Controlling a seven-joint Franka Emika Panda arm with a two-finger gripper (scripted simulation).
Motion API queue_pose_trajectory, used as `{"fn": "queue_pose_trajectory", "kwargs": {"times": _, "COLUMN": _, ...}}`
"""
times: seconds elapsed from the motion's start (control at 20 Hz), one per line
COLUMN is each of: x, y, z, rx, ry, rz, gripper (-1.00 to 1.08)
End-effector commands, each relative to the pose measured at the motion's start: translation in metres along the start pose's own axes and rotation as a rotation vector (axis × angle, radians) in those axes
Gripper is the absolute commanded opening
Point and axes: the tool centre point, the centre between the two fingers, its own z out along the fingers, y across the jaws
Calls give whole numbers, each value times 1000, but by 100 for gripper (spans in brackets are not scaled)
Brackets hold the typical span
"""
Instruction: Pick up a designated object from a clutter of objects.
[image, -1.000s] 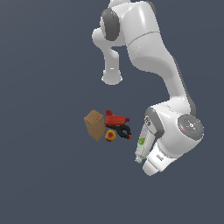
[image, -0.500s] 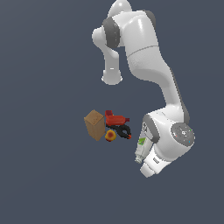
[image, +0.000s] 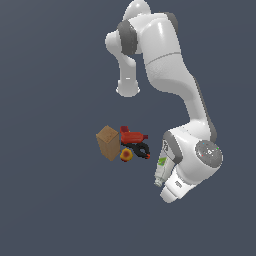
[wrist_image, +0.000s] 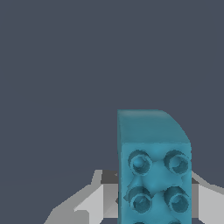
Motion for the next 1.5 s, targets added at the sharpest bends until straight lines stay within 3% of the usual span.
{"fn": "queue_pose_trajectory", "kwargs": {"times": 0.0, "x": 0, "y": 0, "z": 0, "rx": 0, "ry": 1, "rz": 0, "gripper": -100}}
{"fn": "queue_pose_trajectory", "kwargs": {"times": 0.75, "x": -14, "y": -7, "z": -24, "rx": 0, "ry": 0, "rz": 0, "gripper": -100}}
{"fn": "queue_pose_trajectory", "kwargs": {"times": 1.45, "x": -64, "y": -32, "z": -112, "rx": -2, "ry": -1, "rz": 0, "gripper": -100}}
